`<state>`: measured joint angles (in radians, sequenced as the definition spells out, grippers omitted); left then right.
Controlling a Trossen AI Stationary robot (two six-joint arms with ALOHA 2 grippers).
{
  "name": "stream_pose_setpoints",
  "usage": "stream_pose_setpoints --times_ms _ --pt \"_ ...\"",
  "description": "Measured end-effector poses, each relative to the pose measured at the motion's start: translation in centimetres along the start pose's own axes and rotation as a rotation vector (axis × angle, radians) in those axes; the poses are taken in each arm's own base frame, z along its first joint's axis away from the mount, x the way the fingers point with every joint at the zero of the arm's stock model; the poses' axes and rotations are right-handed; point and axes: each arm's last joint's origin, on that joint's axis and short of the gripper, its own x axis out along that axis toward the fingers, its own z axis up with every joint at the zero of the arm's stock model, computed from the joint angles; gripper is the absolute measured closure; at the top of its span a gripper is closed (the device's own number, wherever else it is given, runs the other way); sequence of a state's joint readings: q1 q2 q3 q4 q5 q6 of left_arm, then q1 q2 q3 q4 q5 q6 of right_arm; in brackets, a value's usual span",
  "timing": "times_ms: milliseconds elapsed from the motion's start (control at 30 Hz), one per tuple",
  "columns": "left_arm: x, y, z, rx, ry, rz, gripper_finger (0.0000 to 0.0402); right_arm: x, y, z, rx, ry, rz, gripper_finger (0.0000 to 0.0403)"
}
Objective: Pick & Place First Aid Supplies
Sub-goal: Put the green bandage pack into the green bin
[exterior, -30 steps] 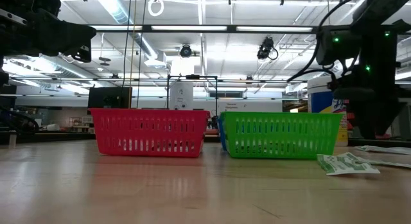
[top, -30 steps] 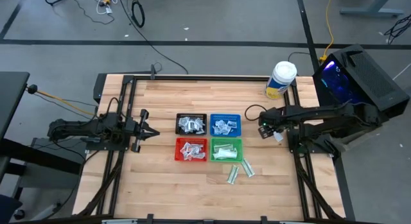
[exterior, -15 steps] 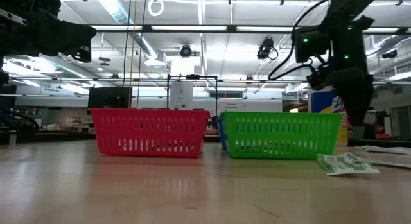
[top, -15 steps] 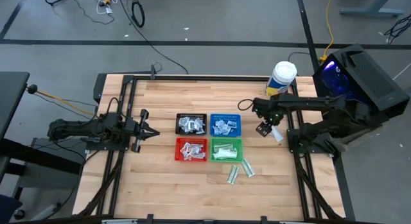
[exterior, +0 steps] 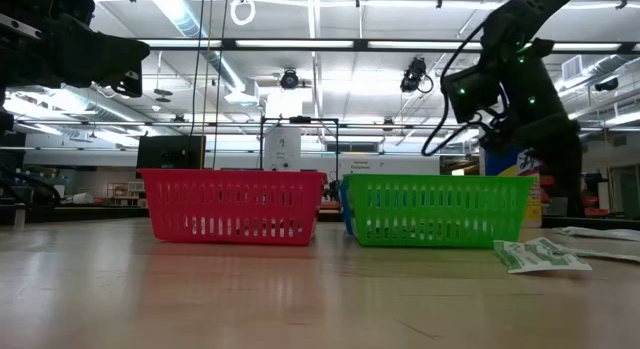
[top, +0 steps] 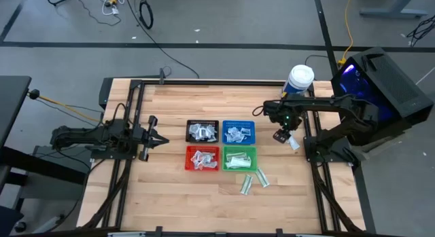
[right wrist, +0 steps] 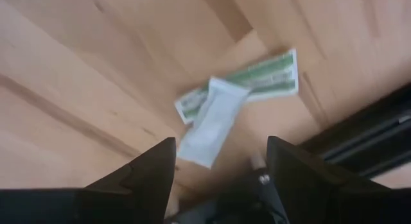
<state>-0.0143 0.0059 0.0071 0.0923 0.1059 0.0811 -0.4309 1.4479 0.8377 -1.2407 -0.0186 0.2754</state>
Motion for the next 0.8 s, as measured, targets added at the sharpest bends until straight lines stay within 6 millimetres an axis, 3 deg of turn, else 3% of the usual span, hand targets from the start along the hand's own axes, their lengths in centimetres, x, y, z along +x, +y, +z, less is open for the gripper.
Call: stream_pose_setpoints --times_ms 267,800 --pt "0.0 0.0 0.0 0.000 0.000 0.000 0.0376 0.0 0.1 -0.4 -0.015 0.039 -0.016 0.0179" --pt "0.0 0.0 0.0 0.000 0.001 0.000 0.0376 2.3 0.6 -0.9 0.065 0.029 -0.027 0.0377"
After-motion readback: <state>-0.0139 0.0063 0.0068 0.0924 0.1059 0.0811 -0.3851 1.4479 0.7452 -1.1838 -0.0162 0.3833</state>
